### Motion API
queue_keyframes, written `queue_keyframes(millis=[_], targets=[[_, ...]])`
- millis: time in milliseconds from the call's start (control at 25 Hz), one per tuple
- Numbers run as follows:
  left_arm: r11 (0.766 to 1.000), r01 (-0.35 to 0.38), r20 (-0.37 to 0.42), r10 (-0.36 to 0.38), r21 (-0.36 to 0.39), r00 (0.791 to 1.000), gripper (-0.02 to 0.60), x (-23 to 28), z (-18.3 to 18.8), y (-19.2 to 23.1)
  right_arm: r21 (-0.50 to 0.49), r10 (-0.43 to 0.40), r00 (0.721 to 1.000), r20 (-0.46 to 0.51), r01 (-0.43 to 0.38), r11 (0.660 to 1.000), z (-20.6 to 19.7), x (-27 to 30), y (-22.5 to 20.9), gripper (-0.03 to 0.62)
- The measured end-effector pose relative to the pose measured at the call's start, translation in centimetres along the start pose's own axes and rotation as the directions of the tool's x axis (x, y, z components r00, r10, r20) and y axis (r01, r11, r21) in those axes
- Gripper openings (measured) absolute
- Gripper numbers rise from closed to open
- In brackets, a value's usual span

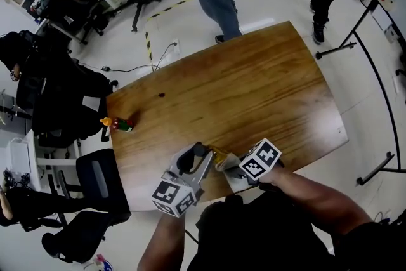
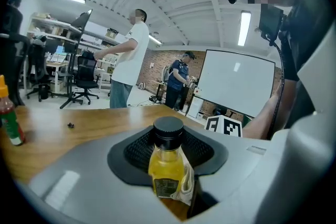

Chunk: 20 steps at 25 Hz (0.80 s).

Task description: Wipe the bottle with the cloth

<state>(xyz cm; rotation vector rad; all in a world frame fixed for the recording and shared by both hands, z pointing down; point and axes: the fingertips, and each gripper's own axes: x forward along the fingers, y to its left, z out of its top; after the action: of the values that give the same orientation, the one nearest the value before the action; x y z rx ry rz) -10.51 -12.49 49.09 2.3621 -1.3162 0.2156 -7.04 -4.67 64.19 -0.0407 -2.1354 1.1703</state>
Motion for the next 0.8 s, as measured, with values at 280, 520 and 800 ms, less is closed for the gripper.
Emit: queue_keyframes(millis=[280, 520, 800], targets=[[0.968, 0.159, -0.049, -0.152, 0.192, 0.987, 0.175, -0.1, -0.3, -3.4, -0.013, -0.048, 0.998, 0.04, 0.049, 0.999, -0.4, -3.7, -0.9, 0.072], [0.882, 0.314, -0.143, -0.28, 0.353, 0.949, 0.175, -0.6, -1.5, -6.2, 0.088, -0.069, 0.875, 0.479, 0.03, 0.996, 7.1, -12.7, -2.6, 0.072], [0.839, 0.377, -0.211, -0.316, 0.392, 0.925, 0.173, -1.2, -2.8, -8.0, 0.061, 0.302, 0.777, 0.553, -0.399, 0.915, 15.3, -10.6, 3.2, 0.072]])
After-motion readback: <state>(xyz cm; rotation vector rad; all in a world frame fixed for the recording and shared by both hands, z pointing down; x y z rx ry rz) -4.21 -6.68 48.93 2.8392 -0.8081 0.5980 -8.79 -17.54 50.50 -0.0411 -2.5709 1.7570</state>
